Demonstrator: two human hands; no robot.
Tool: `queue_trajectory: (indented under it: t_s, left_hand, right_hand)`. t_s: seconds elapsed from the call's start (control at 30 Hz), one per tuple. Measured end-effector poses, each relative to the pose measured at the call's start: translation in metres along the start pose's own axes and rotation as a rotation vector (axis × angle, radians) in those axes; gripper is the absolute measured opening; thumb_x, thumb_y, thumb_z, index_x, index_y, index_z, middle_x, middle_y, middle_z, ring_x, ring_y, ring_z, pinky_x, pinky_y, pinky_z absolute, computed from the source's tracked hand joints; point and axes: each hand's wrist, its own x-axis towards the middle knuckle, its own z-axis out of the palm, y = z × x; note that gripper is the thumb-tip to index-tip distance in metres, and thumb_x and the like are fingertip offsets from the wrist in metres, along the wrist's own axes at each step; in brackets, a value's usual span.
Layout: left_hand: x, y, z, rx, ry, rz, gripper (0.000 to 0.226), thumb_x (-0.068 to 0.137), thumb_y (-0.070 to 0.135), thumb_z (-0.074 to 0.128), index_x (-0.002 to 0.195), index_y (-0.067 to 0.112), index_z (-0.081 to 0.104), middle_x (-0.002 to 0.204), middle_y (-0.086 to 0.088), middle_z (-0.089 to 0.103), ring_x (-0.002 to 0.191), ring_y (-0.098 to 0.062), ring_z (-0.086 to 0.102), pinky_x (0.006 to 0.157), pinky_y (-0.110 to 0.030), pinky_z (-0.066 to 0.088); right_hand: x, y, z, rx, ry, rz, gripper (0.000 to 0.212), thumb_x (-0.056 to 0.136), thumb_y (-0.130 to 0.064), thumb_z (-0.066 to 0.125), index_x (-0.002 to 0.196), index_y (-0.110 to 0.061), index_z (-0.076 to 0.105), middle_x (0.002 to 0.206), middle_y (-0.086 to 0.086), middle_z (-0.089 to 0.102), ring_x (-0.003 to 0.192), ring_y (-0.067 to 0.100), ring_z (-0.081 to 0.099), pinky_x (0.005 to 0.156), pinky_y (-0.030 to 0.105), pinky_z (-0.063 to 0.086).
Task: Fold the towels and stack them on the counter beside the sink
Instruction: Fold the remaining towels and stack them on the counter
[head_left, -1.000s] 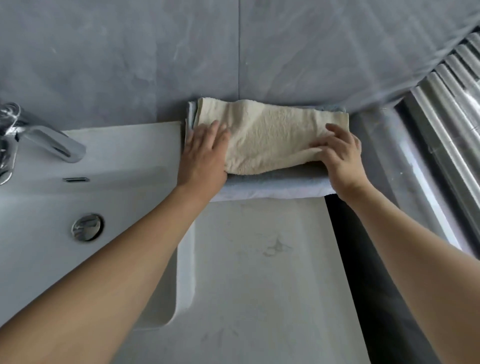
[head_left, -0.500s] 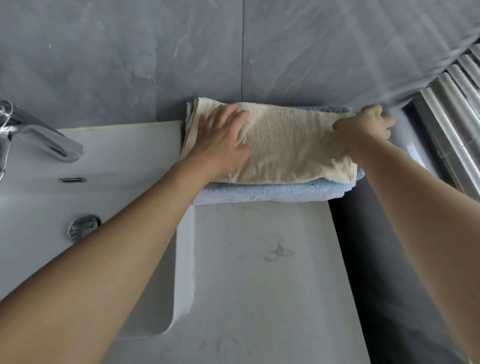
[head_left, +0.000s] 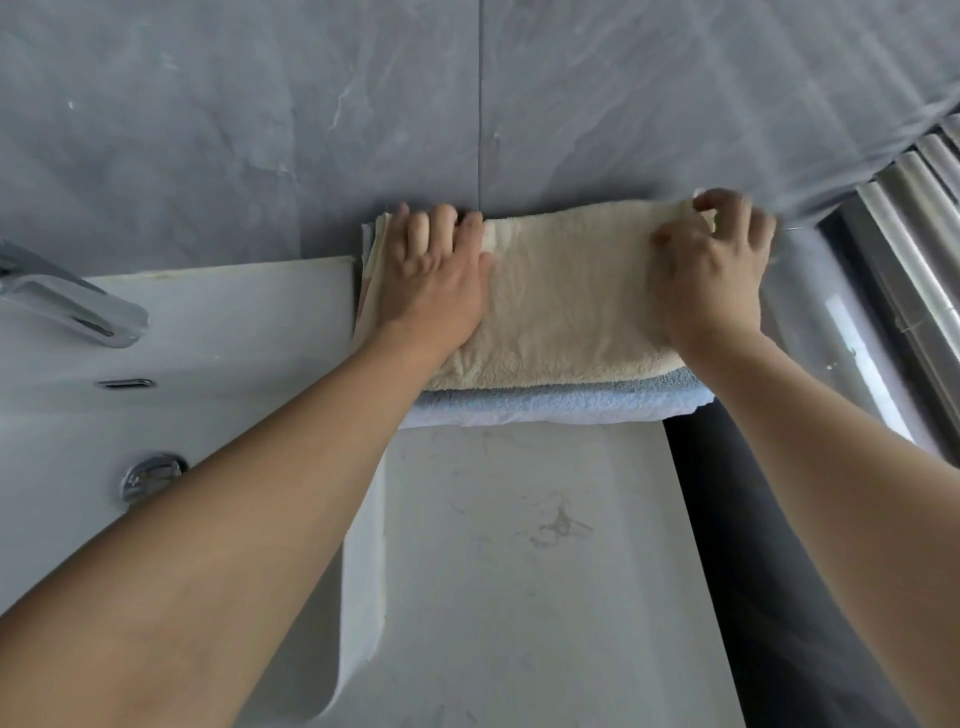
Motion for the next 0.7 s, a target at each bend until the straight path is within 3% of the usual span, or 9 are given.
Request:
queue_trajectory:
  t_s: [0.07, 0.13, 0.27, 0.4, 0.57, 0.7]
  left_hand:
    - [-0.003, 0.005, 0.0, -0.049, -0.001, 0.008, 0.055, 0.099, 0.039, 0.041, 0.149, 0.016, 0.039, 0.137, -0.013, 0.045, 0.129, -0.036, 0.04, 0.123, -0.055, 0.011]
    - [-0.01, 0.01, -0.001, -0.126, 0.038, 0.058, 0.061, 0.099, 0.039, 0.039, 0.155, 0.016, 0.031, 0.147, -0.013, 0.039, 0.138, -0.035, 0.032, 0.123, -0.055, 0.003]
    - [-0.022, 0.017, -0.001, -0.214, -0.087, 0.112, 0.064, 0.101, 0.044, 0.029, 0.158, 0.013, 0.024, 0.162, -0.008, 0.024, 0.15, -0.033, 0.011, 0.123, -0.053, -0.003]
    - [-0.019, 0.0, 0.006, -0.101, -0.252, 0.153, 0.066, 0.105, 0.051, 0.018, 0.161, 0.022, 0.0, 0.168, 0.004, -0.009, 0.152, -0.023, -0.02, 0.121, -0.045, -0.017]
    - [-0.01, -0.016, 0.01, -0.067, -0.354, 0.179, 0.067, 0.101, 0.059, 0.005, 0.159, 0.031, -0.011, 0.167, 0.008, -0.013, 0.152, -0.023, -0.021, 0.122, -0.045, -0.015]
    - [-0.018, -0.011, 0.002, -0.045, -0.236, 0.206, 0.068, 0.102, 0.055, 0.012, 0.16, 0.024, -0.004, 0.168, 0.006, -0.006, 0.154, -0.024, -0.011, 0.123, -0.052, -0.008]
  right_hand:
    - [0.0, 0.0, 0.006, -0.147, -0.136, 0.067, 0.041, 0.087, -0.013, 0.042, 0.126, -0.008, 0.056, 0.152, 0.015, 0.026, 0.139, 0.04, 0.02, 0.119, 0.048, 0.006]
    - [-0.003, -0.007, 0.007, -0.165, -0.155, -0.038, 0.051, 0.09, -0.021, 0.041, 0.139, -0.009, 0.045, 0.158, 0.015, 0.019, 0.146, 0.038, 0.012, 0.12, 0.052, -0.005]
    - [-0.016, -0.028, 0.019, -0.178, -0.256, -0.304, 0.058, 0.101, -0.043, 0.031, 0.15, -0.013, 0.033, 0.163, 0.008, 0.013, 0.151, 0.028, 0.004, 0.119, 0.049, -0.011]
    - [-0.017, -0.007, 0.036, -0.048, -0.469, -0.149, 0.063, 0.1, -0.059, 0.015, 0.157, -0.034, 0.005, 0.165, -0.007, -0.003, 0.151, 0.014, -0.006, 0.122, 0.04, -0.006]
    - [-0.012, 0.007, 0.037, -0.064, -0.451, -0.084, 0.067, 0.096, -0.067, 0.012, 0.156, -0.037, 0.003, 0.165, -0.007, -0.005, 0.15, 0.011, -0.011, 0.121, 0.038, -0.01]
    - [-0.014, 0.006, 0.041, -0.135, -0.426, -0.062, 0.067, 0.096, -0.065, 0.009, 0.156, -0.036, 0.003, 0.164, -0.006, -0.005, 0.15, 0.014, -0.012, 0.117, 0.049, -0.018]
